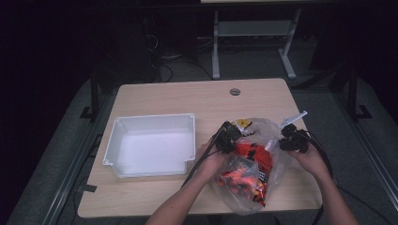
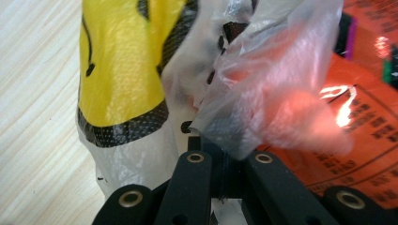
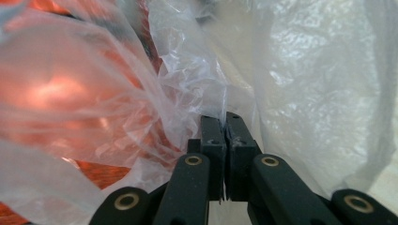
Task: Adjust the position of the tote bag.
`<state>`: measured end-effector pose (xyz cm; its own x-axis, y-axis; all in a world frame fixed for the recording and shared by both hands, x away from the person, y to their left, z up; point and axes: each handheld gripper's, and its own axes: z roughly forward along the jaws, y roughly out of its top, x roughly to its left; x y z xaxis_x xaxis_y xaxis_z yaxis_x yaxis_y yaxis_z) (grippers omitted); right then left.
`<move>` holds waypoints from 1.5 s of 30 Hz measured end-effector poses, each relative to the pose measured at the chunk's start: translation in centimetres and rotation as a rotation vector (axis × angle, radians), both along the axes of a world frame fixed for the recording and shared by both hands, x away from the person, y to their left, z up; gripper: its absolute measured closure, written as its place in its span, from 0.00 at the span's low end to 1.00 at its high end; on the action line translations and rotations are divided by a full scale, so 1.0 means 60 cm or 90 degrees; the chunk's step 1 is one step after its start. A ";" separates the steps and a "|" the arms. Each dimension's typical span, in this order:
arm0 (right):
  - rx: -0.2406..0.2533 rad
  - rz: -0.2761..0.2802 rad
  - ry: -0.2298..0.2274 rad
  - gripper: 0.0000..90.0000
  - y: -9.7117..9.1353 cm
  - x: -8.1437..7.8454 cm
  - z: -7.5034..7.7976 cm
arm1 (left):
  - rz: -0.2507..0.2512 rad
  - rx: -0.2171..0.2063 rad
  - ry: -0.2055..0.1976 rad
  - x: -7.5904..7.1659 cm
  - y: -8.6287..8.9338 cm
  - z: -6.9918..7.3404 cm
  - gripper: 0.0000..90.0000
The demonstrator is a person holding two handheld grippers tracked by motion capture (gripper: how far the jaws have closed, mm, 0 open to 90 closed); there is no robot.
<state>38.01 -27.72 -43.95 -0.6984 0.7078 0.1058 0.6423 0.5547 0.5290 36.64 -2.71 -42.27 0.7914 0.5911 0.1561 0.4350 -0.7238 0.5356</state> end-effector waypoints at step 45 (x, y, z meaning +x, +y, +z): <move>0.033 0.108 -0.063 0.98 0.022 -0.051 0.068 | 0.012 -0.025 0.014 0.009 0.006 -0.013 1.00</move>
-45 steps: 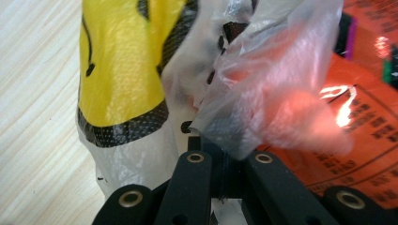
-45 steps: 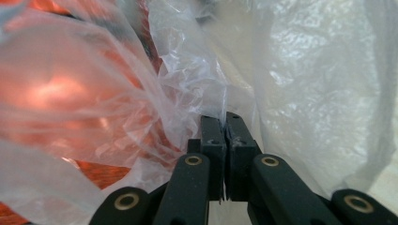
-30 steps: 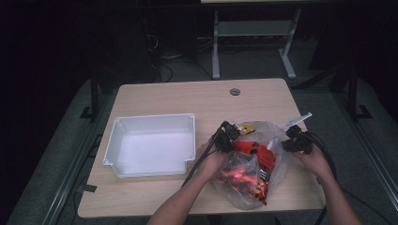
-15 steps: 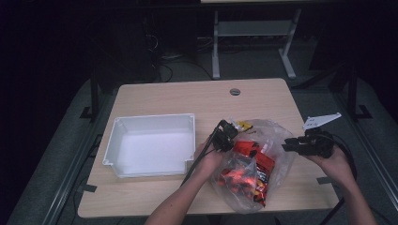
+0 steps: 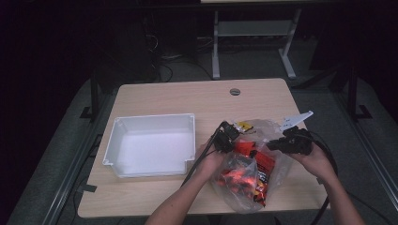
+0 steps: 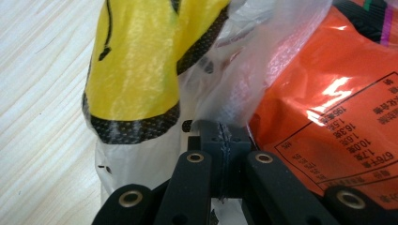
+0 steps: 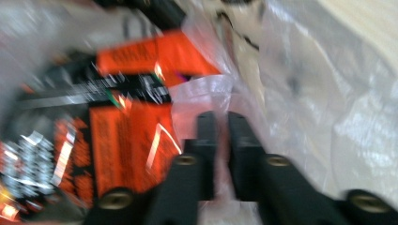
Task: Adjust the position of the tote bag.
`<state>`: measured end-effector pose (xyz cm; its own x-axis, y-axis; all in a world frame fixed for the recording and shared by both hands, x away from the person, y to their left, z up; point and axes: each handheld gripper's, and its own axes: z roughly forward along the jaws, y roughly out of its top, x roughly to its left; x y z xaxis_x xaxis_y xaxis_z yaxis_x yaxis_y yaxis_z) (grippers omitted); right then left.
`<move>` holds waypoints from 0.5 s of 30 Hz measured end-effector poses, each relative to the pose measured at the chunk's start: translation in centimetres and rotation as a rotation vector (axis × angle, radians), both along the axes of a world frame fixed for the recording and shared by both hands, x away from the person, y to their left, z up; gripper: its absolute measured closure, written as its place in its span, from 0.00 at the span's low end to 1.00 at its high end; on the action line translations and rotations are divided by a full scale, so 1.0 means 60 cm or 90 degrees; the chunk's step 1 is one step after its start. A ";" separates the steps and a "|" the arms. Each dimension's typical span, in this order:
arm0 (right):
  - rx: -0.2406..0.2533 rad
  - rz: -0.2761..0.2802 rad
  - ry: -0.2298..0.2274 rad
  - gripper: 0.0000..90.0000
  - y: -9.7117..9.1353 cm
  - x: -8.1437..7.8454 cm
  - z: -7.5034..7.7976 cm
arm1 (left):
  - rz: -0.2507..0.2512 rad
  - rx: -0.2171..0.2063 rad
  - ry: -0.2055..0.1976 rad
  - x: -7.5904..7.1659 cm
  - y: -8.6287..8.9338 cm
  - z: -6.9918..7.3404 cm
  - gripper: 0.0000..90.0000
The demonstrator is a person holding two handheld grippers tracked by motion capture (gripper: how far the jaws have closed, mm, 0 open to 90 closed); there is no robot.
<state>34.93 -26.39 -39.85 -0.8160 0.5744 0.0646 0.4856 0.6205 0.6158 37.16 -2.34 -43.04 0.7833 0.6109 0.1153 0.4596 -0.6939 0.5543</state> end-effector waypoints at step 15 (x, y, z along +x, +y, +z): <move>-0.056 -0.081 0.050 1.00 -0.081 -0.004 -0.075 | -0.001 0.011 -0.004 -0.001 -0.002 -0.002 1.00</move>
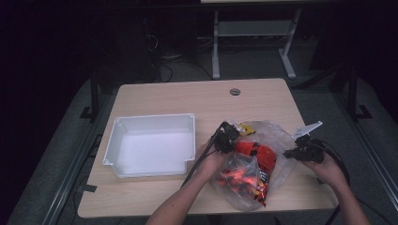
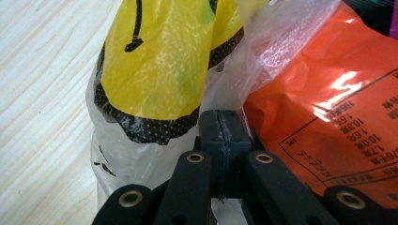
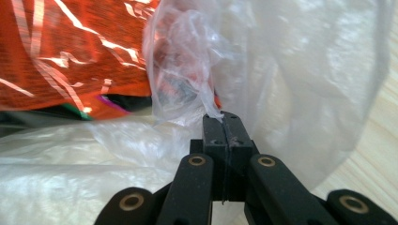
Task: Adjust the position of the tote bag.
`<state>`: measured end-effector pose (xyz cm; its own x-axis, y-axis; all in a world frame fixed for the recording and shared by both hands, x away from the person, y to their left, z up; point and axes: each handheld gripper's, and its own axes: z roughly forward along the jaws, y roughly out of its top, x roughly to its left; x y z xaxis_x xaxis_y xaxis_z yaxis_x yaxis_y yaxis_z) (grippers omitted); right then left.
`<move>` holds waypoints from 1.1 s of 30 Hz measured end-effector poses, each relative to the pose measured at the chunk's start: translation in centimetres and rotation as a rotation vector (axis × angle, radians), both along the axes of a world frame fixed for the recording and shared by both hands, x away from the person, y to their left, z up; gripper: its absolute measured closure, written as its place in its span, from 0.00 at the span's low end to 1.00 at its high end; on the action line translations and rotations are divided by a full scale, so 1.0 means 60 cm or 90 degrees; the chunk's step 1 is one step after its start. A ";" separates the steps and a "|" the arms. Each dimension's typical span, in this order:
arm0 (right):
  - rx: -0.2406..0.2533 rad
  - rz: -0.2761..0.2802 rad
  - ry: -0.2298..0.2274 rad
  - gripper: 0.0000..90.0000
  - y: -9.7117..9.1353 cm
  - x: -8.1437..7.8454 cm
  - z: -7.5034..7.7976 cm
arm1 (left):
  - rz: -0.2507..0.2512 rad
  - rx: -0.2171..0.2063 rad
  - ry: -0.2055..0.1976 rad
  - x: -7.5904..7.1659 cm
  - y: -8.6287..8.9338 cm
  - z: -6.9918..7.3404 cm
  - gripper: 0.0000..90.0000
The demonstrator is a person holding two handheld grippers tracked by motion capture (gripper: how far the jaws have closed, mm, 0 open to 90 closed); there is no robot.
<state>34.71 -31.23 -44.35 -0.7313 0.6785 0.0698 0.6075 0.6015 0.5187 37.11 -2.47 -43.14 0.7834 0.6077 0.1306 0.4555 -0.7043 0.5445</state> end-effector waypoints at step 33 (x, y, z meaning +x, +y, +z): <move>0.121 0.165 -0.042 0.59 0.110 -0.108 0.064 | -0.111 -0.113 0.021 -0.047 0.010 0.086 0.77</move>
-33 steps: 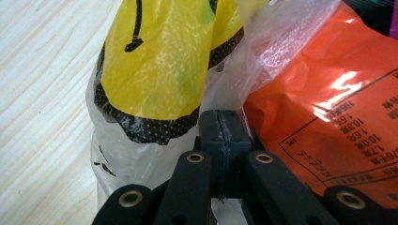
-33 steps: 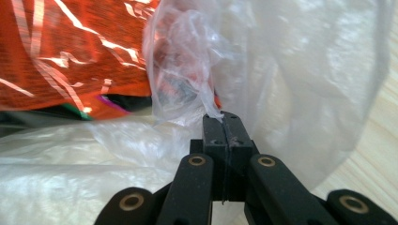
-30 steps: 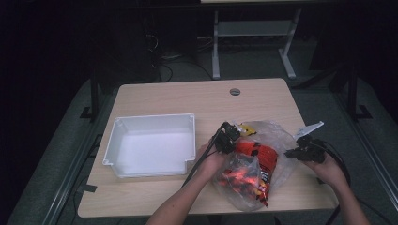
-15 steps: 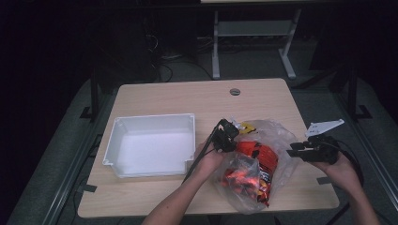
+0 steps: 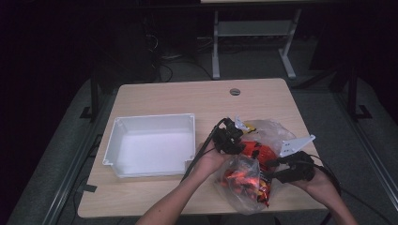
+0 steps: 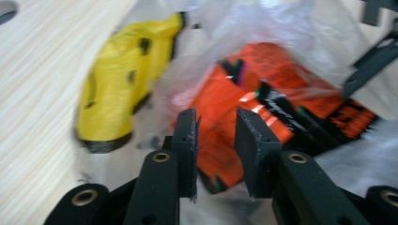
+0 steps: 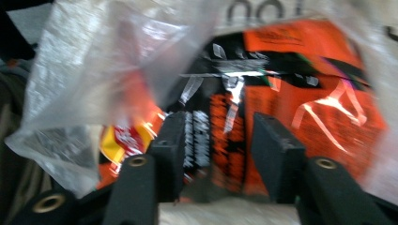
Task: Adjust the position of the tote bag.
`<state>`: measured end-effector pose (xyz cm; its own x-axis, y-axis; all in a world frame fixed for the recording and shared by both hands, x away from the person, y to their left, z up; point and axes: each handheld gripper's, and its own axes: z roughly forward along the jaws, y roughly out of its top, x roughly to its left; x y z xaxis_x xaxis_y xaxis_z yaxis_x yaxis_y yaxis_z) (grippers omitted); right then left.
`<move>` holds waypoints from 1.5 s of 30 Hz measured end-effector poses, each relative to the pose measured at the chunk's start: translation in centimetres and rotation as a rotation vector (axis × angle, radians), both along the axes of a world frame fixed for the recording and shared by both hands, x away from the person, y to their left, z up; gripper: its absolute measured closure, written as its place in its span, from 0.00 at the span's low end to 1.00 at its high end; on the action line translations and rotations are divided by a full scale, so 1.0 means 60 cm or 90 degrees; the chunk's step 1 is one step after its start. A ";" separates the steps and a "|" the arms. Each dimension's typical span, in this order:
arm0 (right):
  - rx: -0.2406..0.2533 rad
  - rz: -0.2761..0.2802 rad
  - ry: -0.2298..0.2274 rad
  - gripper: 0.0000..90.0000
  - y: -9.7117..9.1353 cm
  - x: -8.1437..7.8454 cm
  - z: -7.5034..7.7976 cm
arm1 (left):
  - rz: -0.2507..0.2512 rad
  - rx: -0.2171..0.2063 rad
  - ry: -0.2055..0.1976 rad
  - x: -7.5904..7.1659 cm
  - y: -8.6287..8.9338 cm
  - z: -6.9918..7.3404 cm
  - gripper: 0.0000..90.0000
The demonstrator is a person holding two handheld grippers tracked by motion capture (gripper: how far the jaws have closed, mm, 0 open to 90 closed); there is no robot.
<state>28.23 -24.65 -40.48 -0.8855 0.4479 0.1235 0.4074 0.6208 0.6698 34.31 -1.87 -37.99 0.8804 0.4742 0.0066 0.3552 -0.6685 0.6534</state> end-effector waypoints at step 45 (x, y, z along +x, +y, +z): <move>-0.069 -0.009 -0.058 0.28 0.090 0.003 -0.013 | -0.081 0.052 0.051 -0.081 0.083 -0.040 0.72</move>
<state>28.38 -19.26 -41.29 -0.8840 0.4674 -0.0060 0.3581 0.6854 0.6341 29.46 3.11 -40.38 0.9324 0.3601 -0.0316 0.3134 -0.7614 0.5675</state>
